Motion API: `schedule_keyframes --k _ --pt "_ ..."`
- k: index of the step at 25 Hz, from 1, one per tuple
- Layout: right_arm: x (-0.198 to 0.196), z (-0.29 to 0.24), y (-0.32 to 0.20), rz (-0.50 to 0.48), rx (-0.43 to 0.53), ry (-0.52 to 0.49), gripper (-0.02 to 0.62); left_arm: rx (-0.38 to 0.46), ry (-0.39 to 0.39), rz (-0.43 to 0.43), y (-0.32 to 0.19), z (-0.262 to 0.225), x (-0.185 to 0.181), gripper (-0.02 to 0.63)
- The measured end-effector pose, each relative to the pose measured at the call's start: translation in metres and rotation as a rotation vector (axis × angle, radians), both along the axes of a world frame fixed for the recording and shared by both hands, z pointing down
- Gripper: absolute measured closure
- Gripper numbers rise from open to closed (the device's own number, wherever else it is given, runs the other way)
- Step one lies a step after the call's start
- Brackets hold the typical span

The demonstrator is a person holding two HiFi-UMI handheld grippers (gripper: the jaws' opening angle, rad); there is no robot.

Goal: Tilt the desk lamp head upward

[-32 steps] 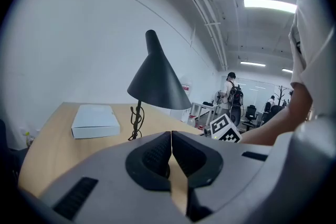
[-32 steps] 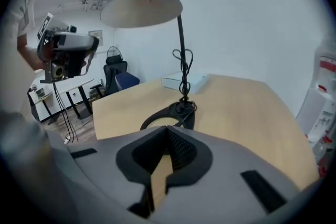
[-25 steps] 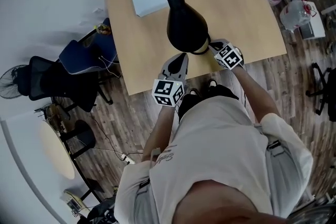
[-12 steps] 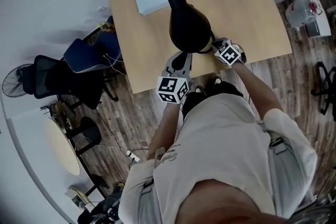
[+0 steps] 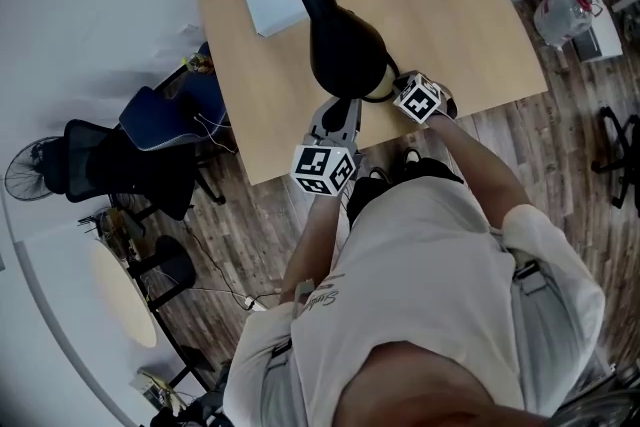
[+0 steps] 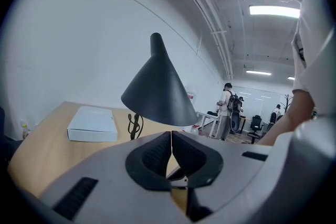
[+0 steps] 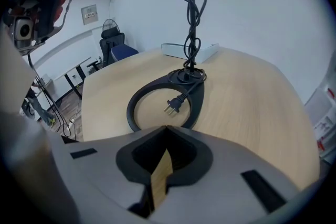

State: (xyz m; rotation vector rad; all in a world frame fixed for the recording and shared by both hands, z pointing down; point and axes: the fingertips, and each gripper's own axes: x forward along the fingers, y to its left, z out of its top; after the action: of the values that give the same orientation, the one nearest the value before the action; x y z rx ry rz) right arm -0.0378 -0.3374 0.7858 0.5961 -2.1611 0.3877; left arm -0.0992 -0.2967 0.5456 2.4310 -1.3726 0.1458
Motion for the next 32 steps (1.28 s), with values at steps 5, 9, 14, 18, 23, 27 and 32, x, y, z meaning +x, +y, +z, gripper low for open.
schedule_keyframes --k 5,9,14,18,23,27,32 --pt "0.0 -0.002 -0.002 0.054 -0.039 -0.047 0.6 0.03 0.0 0.01 0.006 -0.011 0.004 0.589" --pt "-0.002 -0.003 -0.002 0.035 -0.014 -0.036 0.6 0.041 -0.024 0.008 0.009 -0.013 0.003 0.589" --pt "-0.001 0.0 -0.005 0.058 -0.03 -0.059 0.6 0.054 -0.037 0.022 0.009 -0.016 0.004 0.591" --pt "0.001 0.002 -0.004 0.1 -0.075 -0.087 0.6 0.069 -0.044 0.034 0.017 -0.024 0.006 0.591" --pt "0.002 -0.001 -0.004 0.075 -0.033 -0.068 0.6 0.093 -0.034 0.036 0.031 -0.039 0.01 0.591" --pt "0.002 0.0 0.0 0.061 -0.023 -0.056 0.6 0.124 -0.016 0.035 0.045 -0.059 0.011 0.591" --pt "0.001 0.0 -0.001 0.053 -0.024 -0.046 0.6 0.145 -0.009 0.04 0.054 -0.086 0.011 0.591"
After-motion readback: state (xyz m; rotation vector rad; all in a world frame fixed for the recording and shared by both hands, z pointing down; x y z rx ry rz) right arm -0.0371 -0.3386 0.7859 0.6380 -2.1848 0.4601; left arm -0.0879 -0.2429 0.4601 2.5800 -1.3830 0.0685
